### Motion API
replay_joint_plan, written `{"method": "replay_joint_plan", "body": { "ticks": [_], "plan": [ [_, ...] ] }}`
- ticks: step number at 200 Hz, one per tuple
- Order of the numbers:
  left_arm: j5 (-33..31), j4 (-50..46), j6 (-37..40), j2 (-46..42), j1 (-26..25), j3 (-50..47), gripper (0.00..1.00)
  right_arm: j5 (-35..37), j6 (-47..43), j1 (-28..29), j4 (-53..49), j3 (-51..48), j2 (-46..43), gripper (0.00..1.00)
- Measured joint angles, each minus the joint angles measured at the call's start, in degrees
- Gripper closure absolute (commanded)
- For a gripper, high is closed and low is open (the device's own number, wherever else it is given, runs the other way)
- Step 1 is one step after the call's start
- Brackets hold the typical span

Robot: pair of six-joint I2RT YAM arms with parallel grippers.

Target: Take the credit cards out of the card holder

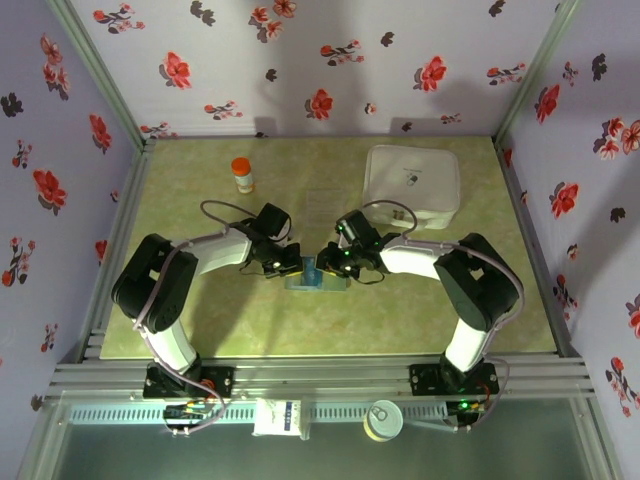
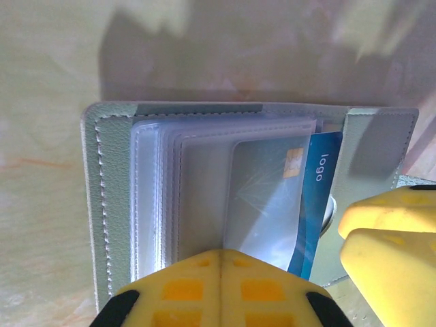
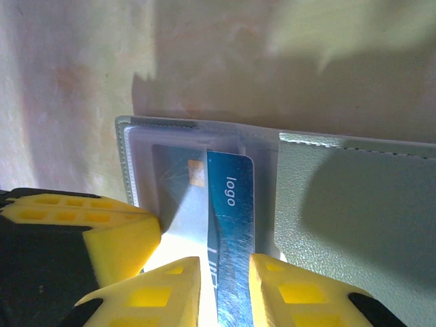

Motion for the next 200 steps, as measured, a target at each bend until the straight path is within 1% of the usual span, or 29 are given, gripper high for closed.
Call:
{"method": "replay_joint_plan", "body": {
  "ticks": [25, 85, 139, 173, 200],
  "plan": [
    [0.0, 0.0, 0.0, 0.0, 0.0, 0.0, 0.97, -0.7, 0.0, 0.0, 0.7, -0.2, 1.0, 0.75],
    [0.0, 0.2, 0.0, 0.0, 0.0, -0.1, 0.97, -3.1, 0.8, 0.0, 4.7, -1.2, 1.9, 0.79],
    [0.0, 0.6, -0.2, 0.0, 0.0, -0.4, 0.97, -4.2, 1.7, -0.1, 7.3, -2.1, 1.9, 0.89],
    [0.0, 0.8, -0.2, -0.1, 0.0, -0.5, 0.97, -4.4, 1.6, -0.3, 7.3, -2.3, 1.6, 0.89],
    [0.0, 1.3, -0.2, -0.2, 0.0, -0.8, 0.97, -3.7, 1.2, -0.6, 6.4, -3.4, -0.9, 0.90]
  ]
}}
